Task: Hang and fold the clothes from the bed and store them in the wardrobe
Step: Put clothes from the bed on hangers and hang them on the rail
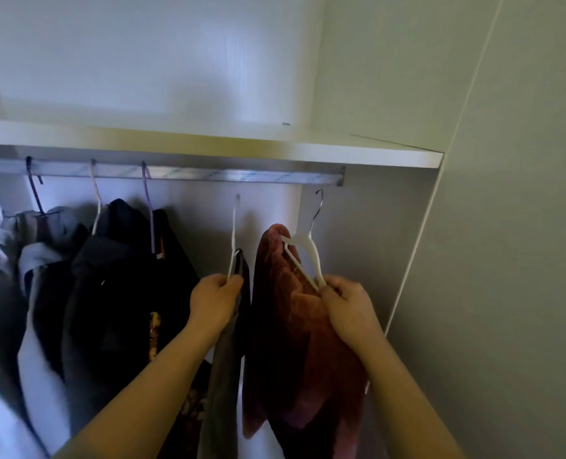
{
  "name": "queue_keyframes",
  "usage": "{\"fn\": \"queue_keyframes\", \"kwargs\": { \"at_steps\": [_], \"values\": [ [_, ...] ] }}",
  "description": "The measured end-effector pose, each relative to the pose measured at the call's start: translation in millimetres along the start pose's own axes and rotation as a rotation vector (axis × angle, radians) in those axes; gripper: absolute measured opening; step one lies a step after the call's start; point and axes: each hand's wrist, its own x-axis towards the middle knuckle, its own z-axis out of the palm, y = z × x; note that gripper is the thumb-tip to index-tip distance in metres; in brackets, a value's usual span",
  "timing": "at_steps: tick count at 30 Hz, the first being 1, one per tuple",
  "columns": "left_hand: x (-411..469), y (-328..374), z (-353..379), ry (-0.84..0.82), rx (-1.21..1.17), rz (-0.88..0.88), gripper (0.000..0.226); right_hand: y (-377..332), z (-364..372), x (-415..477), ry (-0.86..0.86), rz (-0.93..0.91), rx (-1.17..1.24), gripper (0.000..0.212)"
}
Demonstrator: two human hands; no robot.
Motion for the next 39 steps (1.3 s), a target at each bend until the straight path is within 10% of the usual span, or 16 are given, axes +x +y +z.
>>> {"fn": "queue_keyframes", "kwargs": {
  "at_steps": [39],
  "values": [
    [117.8, -31.9, 7.1, 0.114, 0.150, 0.097, 0.026, -5.6, 48.5, 65.8, -0.009, 0.010, -0.032, 0.029]
  ]
}}
